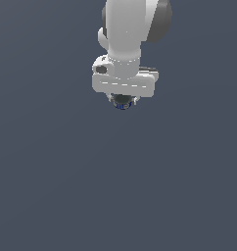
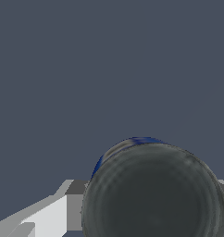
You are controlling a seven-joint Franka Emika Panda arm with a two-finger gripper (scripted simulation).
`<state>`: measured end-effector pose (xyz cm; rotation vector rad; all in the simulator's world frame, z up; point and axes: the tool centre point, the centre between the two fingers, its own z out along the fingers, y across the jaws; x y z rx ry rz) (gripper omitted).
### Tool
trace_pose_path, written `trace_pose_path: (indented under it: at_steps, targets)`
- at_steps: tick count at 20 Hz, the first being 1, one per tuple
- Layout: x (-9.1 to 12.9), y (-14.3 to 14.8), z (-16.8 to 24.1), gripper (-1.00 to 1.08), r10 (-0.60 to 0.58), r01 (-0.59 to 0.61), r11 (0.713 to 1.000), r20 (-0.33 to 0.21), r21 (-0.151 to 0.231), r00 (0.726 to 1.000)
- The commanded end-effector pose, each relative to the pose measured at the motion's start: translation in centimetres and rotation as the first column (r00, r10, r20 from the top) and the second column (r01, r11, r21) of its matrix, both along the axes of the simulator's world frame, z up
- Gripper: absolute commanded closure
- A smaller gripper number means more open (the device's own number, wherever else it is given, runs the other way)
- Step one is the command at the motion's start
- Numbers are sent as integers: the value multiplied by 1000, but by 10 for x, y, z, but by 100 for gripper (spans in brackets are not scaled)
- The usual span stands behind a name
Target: Pick up the object and move it to a goal position.
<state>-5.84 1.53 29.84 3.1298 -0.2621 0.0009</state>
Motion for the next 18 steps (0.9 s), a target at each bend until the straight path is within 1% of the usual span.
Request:
trace_pose_path:
  at_steps: [1, 5, 9, 13, 18]
  targets:
    - [-5, 5, 23, 108, 0, 0, 1000, 0, -1, 1000]
    - [-9, 12, 50, 108, 0, 0, 1000, 0, 0, 1000]
    - [-11, 16, 69, 108, 0, 0, 1000, 0, 0, 1000]
    - [-12, 19, 79, 108, 0, 0, 1000, 0, 0, 1000]
    - [-11, 19, 80, 108, 0, 0, 1000, 0, 1, 1000]
